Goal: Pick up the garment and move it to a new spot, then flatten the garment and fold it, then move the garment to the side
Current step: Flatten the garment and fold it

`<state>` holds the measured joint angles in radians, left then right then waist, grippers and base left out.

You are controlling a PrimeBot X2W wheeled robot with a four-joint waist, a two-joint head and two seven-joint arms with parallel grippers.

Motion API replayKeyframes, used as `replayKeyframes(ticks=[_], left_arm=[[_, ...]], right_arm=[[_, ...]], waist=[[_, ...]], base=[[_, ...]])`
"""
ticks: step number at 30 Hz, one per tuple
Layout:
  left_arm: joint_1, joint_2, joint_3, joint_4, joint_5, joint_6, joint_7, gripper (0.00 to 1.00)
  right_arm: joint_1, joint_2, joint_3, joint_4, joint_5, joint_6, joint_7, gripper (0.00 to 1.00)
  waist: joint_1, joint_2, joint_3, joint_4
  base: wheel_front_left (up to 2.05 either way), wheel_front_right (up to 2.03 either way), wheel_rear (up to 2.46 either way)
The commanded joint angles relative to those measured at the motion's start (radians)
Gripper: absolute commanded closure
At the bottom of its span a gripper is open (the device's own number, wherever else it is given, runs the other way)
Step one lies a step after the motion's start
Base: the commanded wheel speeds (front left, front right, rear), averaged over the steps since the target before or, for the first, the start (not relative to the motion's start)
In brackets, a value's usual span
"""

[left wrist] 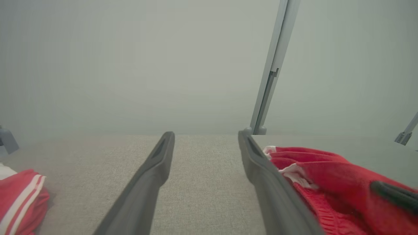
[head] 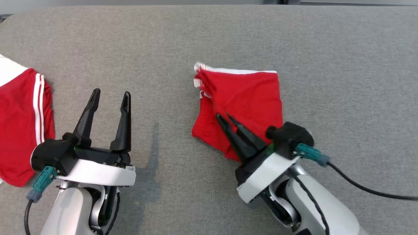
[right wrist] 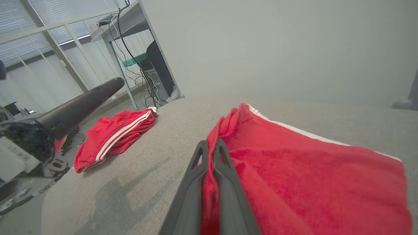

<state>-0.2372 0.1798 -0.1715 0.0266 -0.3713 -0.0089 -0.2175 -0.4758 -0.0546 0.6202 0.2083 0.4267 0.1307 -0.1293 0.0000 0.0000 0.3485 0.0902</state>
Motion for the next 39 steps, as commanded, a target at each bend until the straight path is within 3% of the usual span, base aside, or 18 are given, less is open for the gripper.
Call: replayKeyframes(ticks=[1,6,7,8,9,10,11,12,18,24,39], left_arm=[[-0.021,-0.001,-0.002,0.005,-0.005,-0.007,-0.007,0.0],[-0.024,-0.009,-0.007,0.025,-0.009,-0.01,-0.018,0.0],[-0.025,-0.011,-0.007,0.027,-0.008,-0.009,-0.021,0.0],[-0.026,-0.011,-0.007,0.028,-0.009,-0.009,-0.022,0.0],[-0.026,-0.011,-0.008,0.031,-0.01,-0.01,-0.023,0.0],[-0.026,-0.011,-0.008,0.031,-0.01,-0.01,-0.023,0.0],[-0.025,-0.012,-0.009,0.031,-0.01,-0.011,-0.022,0.0],[-0.025,-0.012,-0.01,0.032,-0.01,-0.011,-0.023,0.0],[-0.025,-0.009,-0.007,0.036,-0.011,-0.008,-0.028,0.0],[-0.013,0.001,0.003,0.044,-0.011,0.003,-0.031,0.0],[0.066,0.037,0.038,0.002,-0.01,0.048,-0.025,0.0]], right_arm=[[-0.024,-0.002,0.019,0.035,0.013,0.0,-0.007,1.0],[-0.07,0.001,0.091,0.144,0.052,0.0,-0.046,1.0],[-0.079,0.001,0.095,0.151,0.062,0.0,-0.067,0.94],[-0.08,0.001,0.107,0.161,0.073,0.0,-0.077,0.6],[-0.083,0.001,0.121,0.172,0.078,0.0,-0.086,0.35],[-0.083,0.001,0.121,0.172,0.078,0.0,-0.086,0.35],[-0.087,0.002,0.131,0.174,0.091,0.0,-0.094,0.03],[-0.091,0.002,0.139,0.175,0.097,0.0,-0.101,0.0],[-0.078,0.001,0.187,0.148,0.104,0.0,-0.122,0.0],[-0.028,0.001,0.142,0.058,0.072,0.0,-0.134,0.0],[0.227,-0.022,-0.419,-0.194,-0.137,0.0,-0.084,0.0]], waist=[[0.0,0.0,0.005,0.013],[0.0,0.0,0.014,0.025],[0.0,0.0,0.016,0.025],[0.0,0.0,0.017,0.025],[0.0,0.0,0.018,0.025],[0.0,0.0,0.018,0.025],[0.0,0.0,0.018,0.024],[0.0,0.0,0.018,0.024],[0.0,0.0,0.012,0.013],[0.0,0.0,-0.013,-0.005],[0.0,0.0,-0.12,-0.054]], base=[[0.0,0.0,0.0],[0.0,0.0,0.0],[0.0,0.0,0.0],[0.0,0.0,0.0],[0.0,0.0,0.0],[0.0,0.0,0.0],[0.0,0.0,0.0],[0.0,0.0,0.0],[0.0,0.0,0.0],[0.0,0.0,0.0],[0.0,0.0,0.0]])
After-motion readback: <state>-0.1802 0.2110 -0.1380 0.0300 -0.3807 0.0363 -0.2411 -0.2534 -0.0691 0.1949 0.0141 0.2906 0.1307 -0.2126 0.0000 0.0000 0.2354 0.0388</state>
